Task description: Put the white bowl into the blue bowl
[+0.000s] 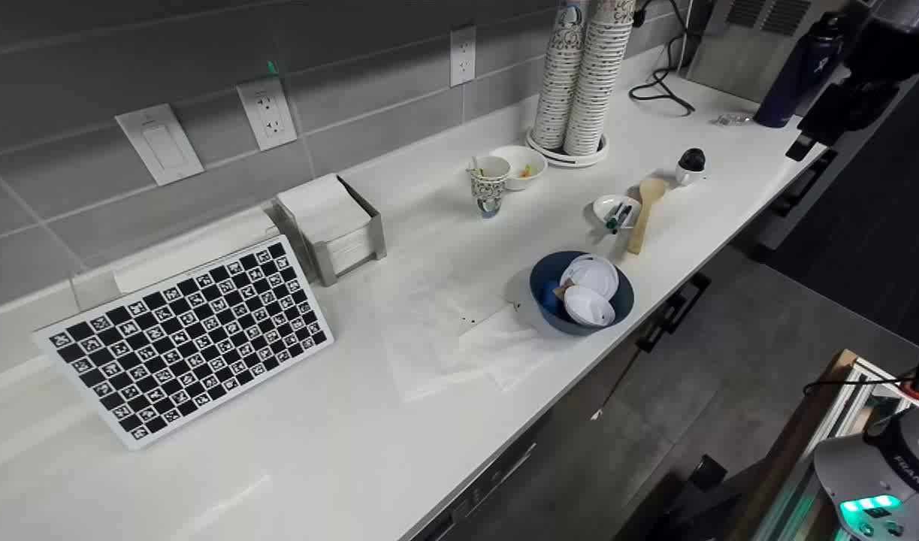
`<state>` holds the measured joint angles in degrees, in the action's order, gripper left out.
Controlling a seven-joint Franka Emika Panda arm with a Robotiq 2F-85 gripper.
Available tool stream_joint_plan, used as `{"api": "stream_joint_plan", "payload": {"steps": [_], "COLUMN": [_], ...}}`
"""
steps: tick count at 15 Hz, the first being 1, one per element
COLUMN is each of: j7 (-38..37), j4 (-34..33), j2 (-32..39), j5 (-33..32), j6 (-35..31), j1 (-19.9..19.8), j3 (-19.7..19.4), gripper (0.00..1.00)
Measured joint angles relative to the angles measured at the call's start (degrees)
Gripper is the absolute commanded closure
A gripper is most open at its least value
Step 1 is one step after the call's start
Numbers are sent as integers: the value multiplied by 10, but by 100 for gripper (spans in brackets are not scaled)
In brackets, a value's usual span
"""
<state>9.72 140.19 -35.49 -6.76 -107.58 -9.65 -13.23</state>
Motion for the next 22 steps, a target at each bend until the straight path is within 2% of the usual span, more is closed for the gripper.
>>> {"api": "stream_joint_plan", "payload": {"steps": [15, 18, 22], "j7": [-3, -36, -121], "j4": [0, -8, -55], "j2": [1, 30, 153], "j5": [7, 48, 112], "j6": [-5, -70, -186], "j1": [1, 13, 27], "j3": [0, 7, 24], "gripper": [0, 0, 0]}}
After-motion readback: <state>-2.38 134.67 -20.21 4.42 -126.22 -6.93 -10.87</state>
